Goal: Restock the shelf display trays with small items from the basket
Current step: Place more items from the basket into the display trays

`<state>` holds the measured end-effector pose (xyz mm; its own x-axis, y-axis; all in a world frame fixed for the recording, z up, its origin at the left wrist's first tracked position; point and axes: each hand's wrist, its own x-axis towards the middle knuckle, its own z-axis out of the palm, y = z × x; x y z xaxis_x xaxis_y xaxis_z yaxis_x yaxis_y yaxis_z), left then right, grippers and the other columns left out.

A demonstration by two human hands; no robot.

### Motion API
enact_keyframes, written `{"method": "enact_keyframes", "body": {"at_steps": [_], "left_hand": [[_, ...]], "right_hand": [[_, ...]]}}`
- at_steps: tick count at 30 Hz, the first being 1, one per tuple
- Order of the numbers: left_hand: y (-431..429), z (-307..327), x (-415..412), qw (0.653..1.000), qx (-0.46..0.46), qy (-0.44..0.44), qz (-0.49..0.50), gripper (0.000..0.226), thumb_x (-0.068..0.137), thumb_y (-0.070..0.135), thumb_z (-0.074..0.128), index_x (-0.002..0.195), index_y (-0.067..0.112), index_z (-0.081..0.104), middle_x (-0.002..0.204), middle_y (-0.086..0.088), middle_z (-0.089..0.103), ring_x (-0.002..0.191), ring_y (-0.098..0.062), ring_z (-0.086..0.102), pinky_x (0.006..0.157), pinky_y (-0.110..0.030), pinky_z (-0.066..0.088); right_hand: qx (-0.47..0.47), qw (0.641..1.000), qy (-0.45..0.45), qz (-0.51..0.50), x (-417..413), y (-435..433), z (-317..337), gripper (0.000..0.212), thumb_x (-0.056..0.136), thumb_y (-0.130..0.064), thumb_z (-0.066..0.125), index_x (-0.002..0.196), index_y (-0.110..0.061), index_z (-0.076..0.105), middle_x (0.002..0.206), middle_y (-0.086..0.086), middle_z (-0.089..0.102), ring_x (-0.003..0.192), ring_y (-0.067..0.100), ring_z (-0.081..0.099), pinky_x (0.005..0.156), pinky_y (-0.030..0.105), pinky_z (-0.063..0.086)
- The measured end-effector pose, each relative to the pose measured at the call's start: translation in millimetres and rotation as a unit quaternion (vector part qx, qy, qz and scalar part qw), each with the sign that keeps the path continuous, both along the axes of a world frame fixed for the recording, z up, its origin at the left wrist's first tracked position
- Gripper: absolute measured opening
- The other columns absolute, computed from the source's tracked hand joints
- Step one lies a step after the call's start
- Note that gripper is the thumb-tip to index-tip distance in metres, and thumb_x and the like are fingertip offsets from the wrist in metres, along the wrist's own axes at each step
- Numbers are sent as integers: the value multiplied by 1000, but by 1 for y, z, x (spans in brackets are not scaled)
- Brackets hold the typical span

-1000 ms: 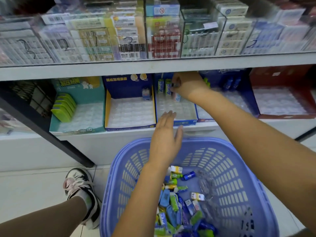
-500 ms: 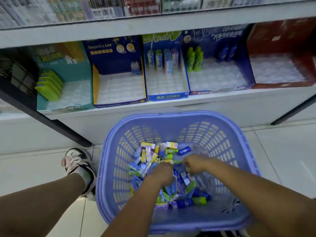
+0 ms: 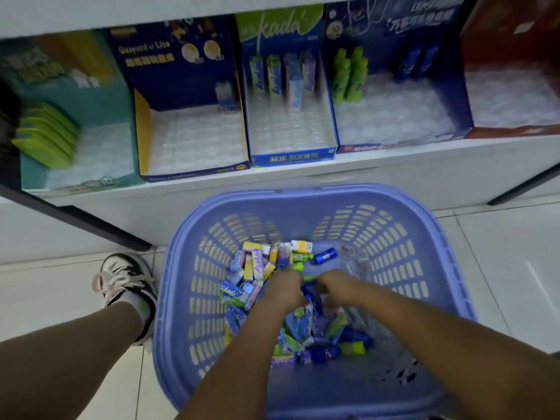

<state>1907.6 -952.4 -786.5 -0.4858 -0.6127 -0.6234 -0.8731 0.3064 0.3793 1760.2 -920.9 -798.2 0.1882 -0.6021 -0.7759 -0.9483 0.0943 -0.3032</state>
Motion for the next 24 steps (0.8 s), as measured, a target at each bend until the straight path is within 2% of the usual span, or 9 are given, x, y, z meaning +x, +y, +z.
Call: {"method": "enact_keyframes", "body": {"at_steps": [2,4,6,8,11,14,17,20,24], "left_hand": [[-2,0,-5,997,12,62,47,36,78,29,73,107,10,64,101,-15,65,95,-32,62,80,-42,52],[-5,3,-11,987,25,116,112,33,82,32,69,108,12,62,94,-14,66,88,-32,62,69,-37,50],[-10,4,-13,975,20,139,170,29,88,30,63,109,11,63,94,-14,68,86,-30,62,64,-32,42],[-15,1,-10,974,12,127,188,21,90,24,60,104,10,64,96,-15,68,86,-31,61,68,-35,44],[-20,-1,-3,966,62,98,230,10,91,19,57,100,14,57,89,-13,61,81,-29,54,73,-38,49],[-20,2,-2,940,141,89,297,61,91,20,52,147,16,25,88,-11,58,73,-27,56,63,-33,45],[-19,6,-1,918,173,108,339,72,91,26,53,151,18,14,77,-11,55,64,-23,55,59,-32,49],[-21,15,3,908,162,123,367,68,88,38,63,134,-7,41,66,-9,56,57,-21,58,56,-33,52],[-31,44,6,847,256,230,406,35,86,27,69,104,-1,57,69,-5,64,55,-13,62,56,-27,57]], "right_hand": [[-39,985,-81,-148,-11,-15,6,9,84,-7,62,84,1,64,72,14,52,66,20,48,61,29,37],[-6,916,-215,-340,-18,-29,13,11,85,1,62,94,8,63,71,14,56,60,17,53,59,26,46],[1,869,-269,-415,-17,-38,14,20,88,3,59,107,9,61,73,10,62,55,10,61,60,19,52],[-80,901,-204,-375,-17,-40,7,23,89,4,55,111,4,62,87,10,66,70,15,66,69,24,54],[-145,973,-24,-178,-24,-36,-12,42,86,2,51,127,-9,53,127,16,53,108,31,57,92,39,48],[-113,990,64,-55,-25,-27,-26,41,90,-4,48,131,-8,43,130,18,44,108,36,53,88,41,46],[-108,988,111,-13,-21,-22,-28,29,92,-5,46,121,-6,49,121,17,49,106,34,54,81,39,45],[-85,990,76,-82,-21,-32,-9,9,89,-14,56,87,-6,58,88,14,58,92,28,60,68,31,41],[13,948,-192,-254,-29,-56,59,23,88,-7,62,110,-3,56,82,13,59,63,15,54,62,26,45]]}}
